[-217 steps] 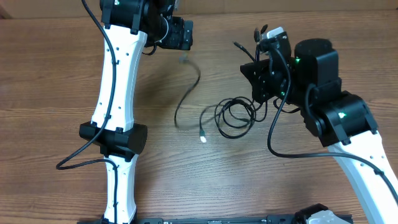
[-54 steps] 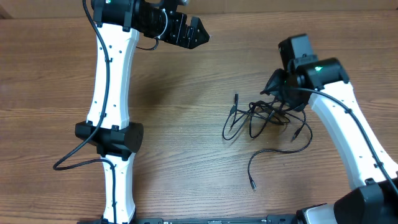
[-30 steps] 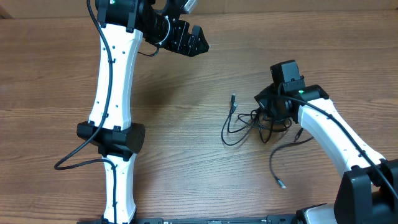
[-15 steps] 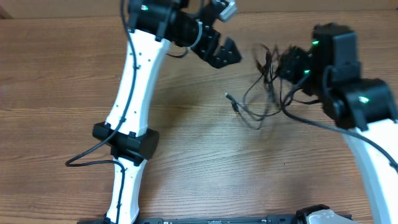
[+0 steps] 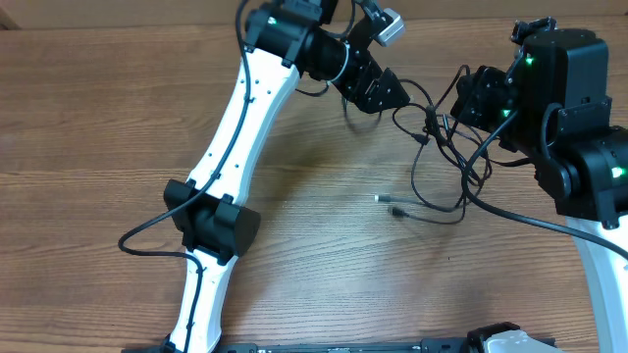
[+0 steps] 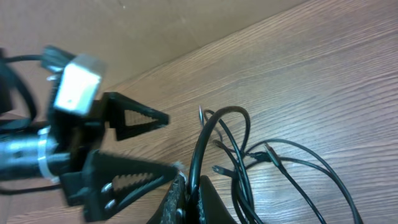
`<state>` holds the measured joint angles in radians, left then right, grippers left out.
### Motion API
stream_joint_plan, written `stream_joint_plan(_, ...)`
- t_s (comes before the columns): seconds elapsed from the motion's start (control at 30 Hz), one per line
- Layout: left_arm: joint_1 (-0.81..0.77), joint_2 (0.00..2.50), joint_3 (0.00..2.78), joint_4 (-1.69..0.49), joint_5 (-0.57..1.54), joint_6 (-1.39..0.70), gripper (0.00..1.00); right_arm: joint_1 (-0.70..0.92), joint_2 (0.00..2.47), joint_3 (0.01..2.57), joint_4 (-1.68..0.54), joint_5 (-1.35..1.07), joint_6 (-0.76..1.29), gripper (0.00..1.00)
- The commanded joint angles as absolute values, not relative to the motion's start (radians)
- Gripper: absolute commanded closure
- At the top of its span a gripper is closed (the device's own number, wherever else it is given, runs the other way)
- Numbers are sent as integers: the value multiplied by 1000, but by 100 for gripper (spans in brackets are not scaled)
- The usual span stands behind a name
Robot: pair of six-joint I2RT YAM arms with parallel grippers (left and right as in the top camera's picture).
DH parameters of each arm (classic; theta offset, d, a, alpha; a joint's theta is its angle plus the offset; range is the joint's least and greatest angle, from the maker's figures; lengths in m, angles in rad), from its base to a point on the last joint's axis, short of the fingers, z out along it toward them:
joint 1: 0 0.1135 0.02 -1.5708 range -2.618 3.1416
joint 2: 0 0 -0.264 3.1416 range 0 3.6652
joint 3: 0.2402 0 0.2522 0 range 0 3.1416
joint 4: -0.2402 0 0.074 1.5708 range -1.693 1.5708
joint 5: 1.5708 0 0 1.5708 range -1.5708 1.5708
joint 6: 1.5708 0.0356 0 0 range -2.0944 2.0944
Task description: Untangle cables
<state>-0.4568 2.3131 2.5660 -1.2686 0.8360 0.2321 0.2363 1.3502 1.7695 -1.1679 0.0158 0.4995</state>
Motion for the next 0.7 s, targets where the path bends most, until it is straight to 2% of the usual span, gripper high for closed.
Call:
stream_joint_plan(0.0, -477, 2302, 2528, -1214, 936, 142, 25, 240, 1341, 1800, -1162, 30, 477, 96)
stream_joint_plan(0.03, -478, 2302, 2529, -1178, 994, 122, 32, 240, 1341, 1800, -1161, 30, 469, 96)
stream_joint_plan(0.1, -478, 2302, 2529, -1123, 1064, 82, 37, 240, 1341, 1800, -1162, 33, 469, 96)
stream_joint_plan(0.2, -487, 2302, 2529, -1042, 1094, -12, 36, 240, 1341, 1801, -1165, 32, 469, 96)
stream_joint_plan(0.37, -552, 2302, 2521, -1032, 886, -27, 32, 240, 1338, 1801, -1169, 32, 469, 96)
stream_joint_plan(0.67, -665, 2303, 2477, -1016, 558, -35, 32, 240, 1257, 1805, -1182, 17, 469, 96)
